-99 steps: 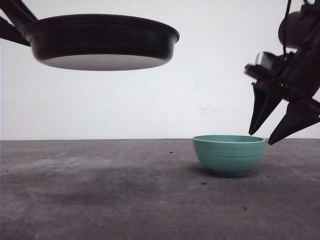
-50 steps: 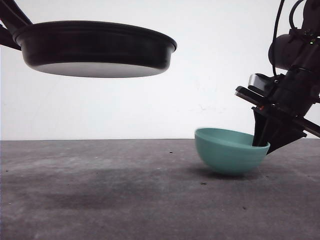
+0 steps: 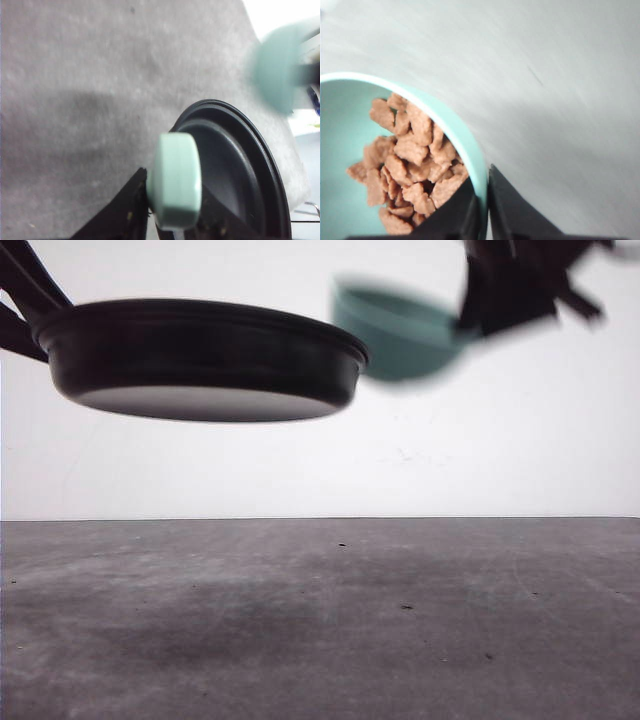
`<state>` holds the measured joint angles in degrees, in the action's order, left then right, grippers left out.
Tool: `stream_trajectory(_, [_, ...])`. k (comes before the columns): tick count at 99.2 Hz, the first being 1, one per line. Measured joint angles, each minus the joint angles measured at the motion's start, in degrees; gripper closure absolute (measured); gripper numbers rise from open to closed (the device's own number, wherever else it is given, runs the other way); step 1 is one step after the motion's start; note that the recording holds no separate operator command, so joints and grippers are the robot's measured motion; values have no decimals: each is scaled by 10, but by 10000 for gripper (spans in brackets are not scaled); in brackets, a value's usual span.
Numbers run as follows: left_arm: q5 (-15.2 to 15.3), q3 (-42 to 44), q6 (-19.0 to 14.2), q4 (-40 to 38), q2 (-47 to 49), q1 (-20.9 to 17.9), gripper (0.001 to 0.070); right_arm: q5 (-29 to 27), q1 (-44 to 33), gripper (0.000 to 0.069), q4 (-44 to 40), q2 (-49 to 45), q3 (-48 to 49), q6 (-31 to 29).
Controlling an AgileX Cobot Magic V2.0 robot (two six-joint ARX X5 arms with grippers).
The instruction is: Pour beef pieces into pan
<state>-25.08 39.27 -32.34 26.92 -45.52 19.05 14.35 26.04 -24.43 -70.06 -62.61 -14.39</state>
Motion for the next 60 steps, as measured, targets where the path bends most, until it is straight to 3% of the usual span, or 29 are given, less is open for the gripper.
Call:
stream_trajectory(30, [1, 6, -25, -17, -12, 36, 650, -208, 185, 680, 0, 26, -5, 14])
stream_trajectory(60, [1, 31, -33, -11, -12, 43, 650, -495, 315, 680, 65, -8, -5, 154])
